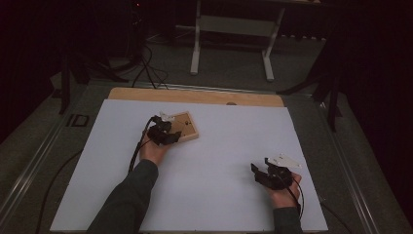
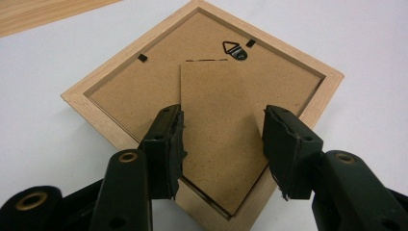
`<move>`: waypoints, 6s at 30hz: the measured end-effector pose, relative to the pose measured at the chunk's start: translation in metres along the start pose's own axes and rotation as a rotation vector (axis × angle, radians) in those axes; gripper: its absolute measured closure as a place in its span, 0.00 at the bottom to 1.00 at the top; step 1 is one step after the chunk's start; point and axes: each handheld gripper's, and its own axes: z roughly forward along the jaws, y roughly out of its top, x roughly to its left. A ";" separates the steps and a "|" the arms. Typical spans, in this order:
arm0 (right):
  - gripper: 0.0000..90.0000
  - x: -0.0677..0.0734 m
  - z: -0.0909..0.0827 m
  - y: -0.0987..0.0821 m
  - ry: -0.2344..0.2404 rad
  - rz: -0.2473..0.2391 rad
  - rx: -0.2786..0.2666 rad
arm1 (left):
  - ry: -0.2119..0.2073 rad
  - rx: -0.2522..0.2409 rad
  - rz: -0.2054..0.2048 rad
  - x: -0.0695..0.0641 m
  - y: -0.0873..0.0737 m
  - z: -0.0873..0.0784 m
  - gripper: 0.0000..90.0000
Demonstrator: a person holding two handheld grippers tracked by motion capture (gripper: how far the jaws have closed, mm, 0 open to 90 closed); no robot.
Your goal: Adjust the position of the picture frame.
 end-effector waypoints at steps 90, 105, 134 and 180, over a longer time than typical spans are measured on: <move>0.43 0.000 -0.001 0.000 -0.008 0.001 -0.011 | -0.143 -0.013 0.132 -0.016 -0.003 -0.001 0.56; 0.43 -0.001 -0.002 0.000 -0.008 0.002 -0.013 | -0.157 -0.018 0.150 -0.020 -0.005 -0.002 0.56; 0.43 0.000 -0.001 0.000 -0.008 0.001 -0.011 | -0.191 -0.023 0.180 -0.025 -0.008 -0.005 0.56; 0.43 0.000 -0.001 0.000 -0.004 -0.002 -0.008 | -0.235 -0.032 0.220 -0.034 -0.017 -0.012 0.56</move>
